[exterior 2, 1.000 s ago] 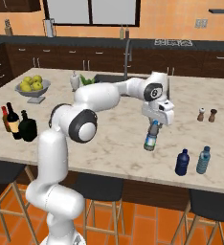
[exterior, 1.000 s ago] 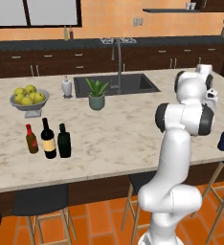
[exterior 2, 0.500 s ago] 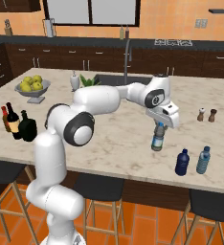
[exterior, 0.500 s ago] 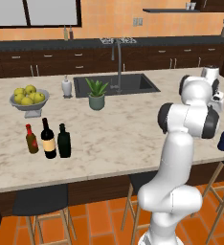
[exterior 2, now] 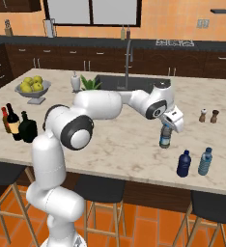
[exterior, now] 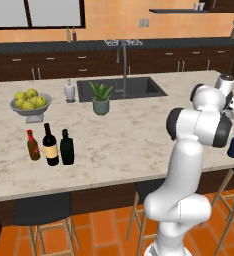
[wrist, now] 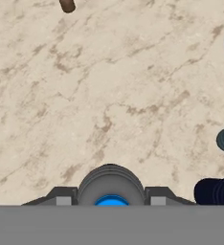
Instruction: Move the plastic bottles in the middle to the plastics group, and the glass bottles in the middle to the glass group.
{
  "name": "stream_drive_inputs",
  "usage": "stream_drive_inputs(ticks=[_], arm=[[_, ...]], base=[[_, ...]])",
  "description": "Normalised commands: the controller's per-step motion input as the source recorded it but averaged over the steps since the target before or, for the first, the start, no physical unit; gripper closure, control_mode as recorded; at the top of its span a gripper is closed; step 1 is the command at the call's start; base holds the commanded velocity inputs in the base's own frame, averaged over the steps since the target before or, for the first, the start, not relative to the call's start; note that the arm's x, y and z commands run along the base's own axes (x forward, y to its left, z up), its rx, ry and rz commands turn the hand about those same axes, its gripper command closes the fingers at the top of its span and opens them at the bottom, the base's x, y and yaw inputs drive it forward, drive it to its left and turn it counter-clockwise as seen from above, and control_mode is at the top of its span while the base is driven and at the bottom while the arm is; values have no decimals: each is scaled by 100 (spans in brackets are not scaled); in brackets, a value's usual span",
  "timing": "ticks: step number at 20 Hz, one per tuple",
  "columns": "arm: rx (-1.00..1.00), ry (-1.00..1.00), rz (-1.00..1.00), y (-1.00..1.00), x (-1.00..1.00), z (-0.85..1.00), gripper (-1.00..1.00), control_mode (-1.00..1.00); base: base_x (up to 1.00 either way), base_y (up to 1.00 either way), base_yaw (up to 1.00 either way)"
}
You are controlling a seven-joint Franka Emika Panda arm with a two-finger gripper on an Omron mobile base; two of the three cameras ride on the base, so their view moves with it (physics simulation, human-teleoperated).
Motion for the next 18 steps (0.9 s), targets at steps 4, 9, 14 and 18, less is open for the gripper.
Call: stream_drive_inputs(ticks=[4, 9, 14, 18], arm=[[-1, -2, -12, -33, -2, 1, 100, -100], [-1, 3, -13, -34, 0, 12, 100, -100], [0, 0, -9, -16, 0, 5, 100, -100], [0, 0, -8, -26, 0, 0, 100, -100]], base=[[0, 0, 0], [0, 0, 0], [0, 0, 0], [0, 0, 0]])
